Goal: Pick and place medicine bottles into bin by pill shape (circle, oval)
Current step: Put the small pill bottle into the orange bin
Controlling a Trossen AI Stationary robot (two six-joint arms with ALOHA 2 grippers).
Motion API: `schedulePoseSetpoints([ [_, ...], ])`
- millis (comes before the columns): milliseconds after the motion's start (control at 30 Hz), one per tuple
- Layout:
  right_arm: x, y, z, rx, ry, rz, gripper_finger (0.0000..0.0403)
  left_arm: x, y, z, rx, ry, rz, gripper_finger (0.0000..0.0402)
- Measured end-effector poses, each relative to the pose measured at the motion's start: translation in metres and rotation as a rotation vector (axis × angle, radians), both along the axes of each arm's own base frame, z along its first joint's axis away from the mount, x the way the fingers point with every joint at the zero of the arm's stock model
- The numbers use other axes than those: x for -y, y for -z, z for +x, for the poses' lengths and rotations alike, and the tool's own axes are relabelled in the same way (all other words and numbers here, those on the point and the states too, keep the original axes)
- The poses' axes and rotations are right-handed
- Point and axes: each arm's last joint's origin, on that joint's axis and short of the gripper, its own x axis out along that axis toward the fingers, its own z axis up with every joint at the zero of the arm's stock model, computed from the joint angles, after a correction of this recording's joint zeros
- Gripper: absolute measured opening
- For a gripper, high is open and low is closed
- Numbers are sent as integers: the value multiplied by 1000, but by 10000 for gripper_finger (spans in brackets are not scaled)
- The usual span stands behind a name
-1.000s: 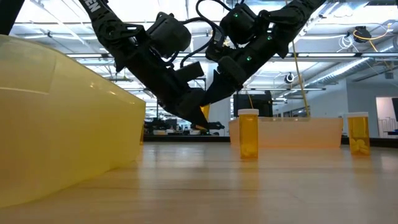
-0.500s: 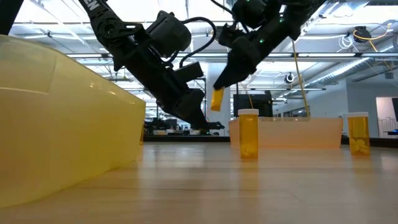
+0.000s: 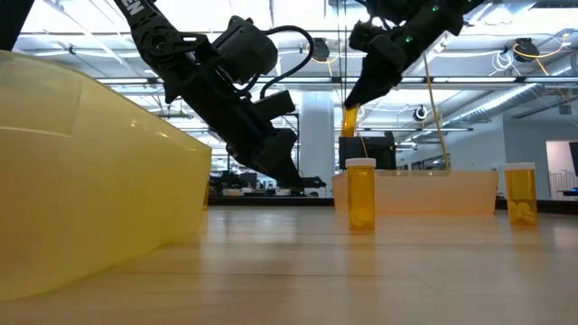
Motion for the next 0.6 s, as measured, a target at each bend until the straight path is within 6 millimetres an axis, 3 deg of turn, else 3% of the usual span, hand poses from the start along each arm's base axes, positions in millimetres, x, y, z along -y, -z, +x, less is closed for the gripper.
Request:
schedulePoseSetpoints([
  [233, 26, -8, -24, -20, 96, -23, 123, 0, 0, 0, 5, 1, -3, 296],
  [600, 72, 3, -50, -91, 269, -11, 123, 1, 0, 1, 12, 17, -21, 296],
])
